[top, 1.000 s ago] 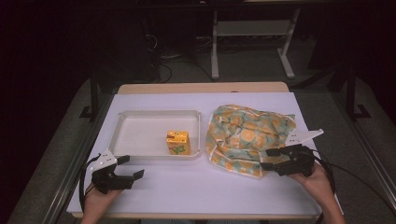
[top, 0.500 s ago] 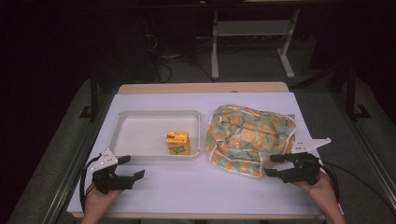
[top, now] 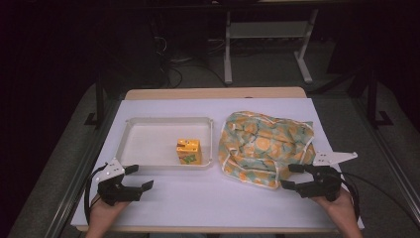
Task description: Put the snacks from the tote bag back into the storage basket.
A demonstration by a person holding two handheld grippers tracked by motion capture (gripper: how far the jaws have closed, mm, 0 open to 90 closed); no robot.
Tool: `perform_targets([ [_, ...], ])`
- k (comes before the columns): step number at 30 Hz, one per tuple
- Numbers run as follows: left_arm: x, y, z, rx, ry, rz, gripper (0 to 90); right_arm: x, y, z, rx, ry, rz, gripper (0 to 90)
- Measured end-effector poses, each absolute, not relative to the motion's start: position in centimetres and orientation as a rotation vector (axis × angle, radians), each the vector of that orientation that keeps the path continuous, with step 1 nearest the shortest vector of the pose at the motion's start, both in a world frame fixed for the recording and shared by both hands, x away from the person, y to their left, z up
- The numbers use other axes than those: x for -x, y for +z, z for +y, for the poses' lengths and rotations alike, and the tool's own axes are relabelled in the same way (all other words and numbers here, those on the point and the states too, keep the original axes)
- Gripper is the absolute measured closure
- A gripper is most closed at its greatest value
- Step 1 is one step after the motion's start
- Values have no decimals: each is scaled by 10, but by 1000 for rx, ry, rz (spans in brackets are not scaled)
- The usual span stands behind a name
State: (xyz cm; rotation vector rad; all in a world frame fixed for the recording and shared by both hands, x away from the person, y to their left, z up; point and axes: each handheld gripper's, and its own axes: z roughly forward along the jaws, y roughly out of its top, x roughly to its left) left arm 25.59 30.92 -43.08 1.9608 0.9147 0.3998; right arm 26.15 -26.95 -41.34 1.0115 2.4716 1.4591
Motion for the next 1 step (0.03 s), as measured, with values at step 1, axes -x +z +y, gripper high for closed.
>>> perform_targets([
  [1, -256, -431, 309, -1960, 398, 917, 155, -261, -414, -269, -1010, 1458, 2471, 274],
])
